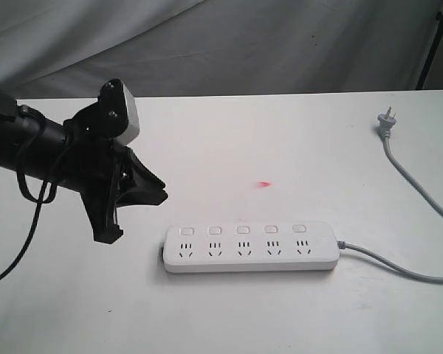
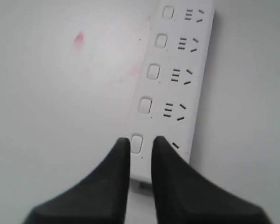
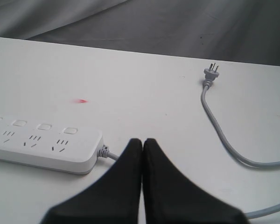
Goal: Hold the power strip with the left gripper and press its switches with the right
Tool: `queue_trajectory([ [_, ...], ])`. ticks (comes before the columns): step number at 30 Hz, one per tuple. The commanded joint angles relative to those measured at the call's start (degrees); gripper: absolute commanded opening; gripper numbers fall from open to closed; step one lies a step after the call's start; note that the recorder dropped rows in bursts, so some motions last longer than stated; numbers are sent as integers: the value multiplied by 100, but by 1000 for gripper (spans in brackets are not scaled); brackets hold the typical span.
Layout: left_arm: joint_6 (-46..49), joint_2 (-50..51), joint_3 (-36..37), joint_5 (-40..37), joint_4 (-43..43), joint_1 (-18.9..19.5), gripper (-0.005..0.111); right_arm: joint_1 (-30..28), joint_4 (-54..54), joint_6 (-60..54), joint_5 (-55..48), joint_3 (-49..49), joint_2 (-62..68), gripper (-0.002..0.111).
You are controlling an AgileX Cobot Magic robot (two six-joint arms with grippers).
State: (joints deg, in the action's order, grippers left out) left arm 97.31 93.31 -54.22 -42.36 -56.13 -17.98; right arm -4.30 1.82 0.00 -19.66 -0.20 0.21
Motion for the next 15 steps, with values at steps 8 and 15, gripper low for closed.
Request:
queue_trajectory([
  [8, -1836, -722, -12, -285, 49, -26, 0, -25, -19, 0, 4, 20, -21, 0],
  [15, -1836, -721, -12, -260, 49, -26, 0, -25, -19, 0, 4, 20, -21, 0],
])
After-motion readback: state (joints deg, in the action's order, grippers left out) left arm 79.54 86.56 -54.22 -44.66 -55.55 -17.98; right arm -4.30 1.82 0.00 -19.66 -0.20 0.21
